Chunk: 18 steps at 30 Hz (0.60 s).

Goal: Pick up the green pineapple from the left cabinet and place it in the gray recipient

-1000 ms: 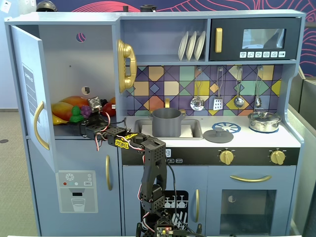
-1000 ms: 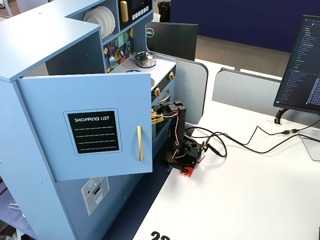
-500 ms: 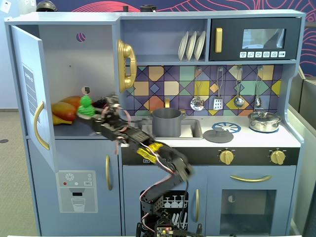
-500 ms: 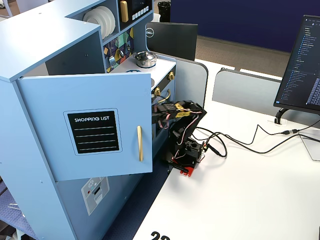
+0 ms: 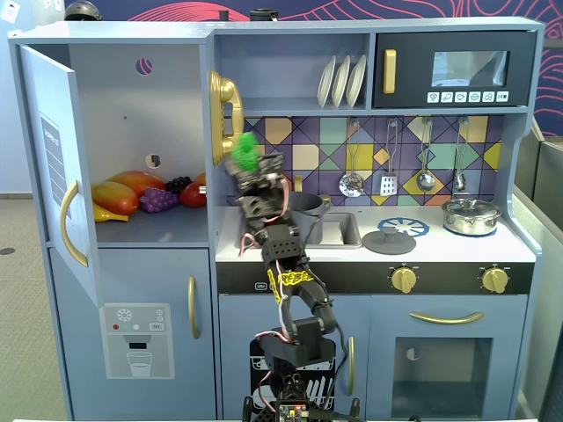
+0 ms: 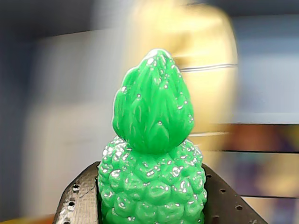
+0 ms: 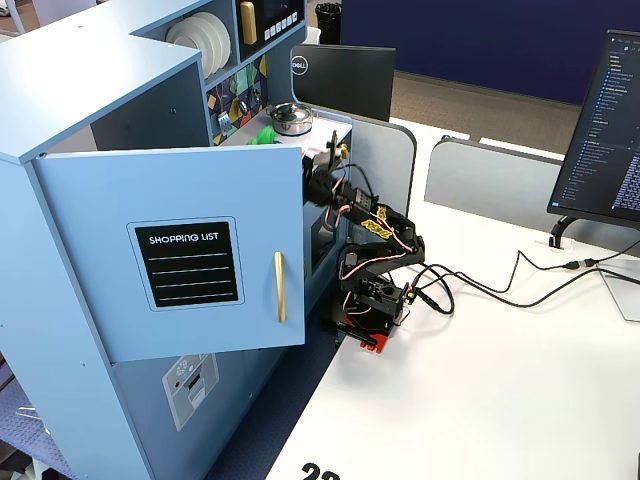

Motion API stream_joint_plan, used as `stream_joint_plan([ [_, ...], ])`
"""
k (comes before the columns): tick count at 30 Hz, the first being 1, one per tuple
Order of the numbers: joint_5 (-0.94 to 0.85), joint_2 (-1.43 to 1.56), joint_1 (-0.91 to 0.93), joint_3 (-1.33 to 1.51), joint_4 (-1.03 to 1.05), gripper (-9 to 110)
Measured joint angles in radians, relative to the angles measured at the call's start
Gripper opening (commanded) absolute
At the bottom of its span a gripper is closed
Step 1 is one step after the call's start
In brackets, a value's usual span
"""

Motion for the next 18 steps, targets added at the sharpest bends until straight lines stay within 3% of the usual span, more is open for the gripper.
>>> stream_joint_plan([
  [10, 0.061, -0.244, 0.281, -0.221, 0.295, 0],
  [18, 0.069, -0.456, 0.319, -0.299, 0.425, 0],
])
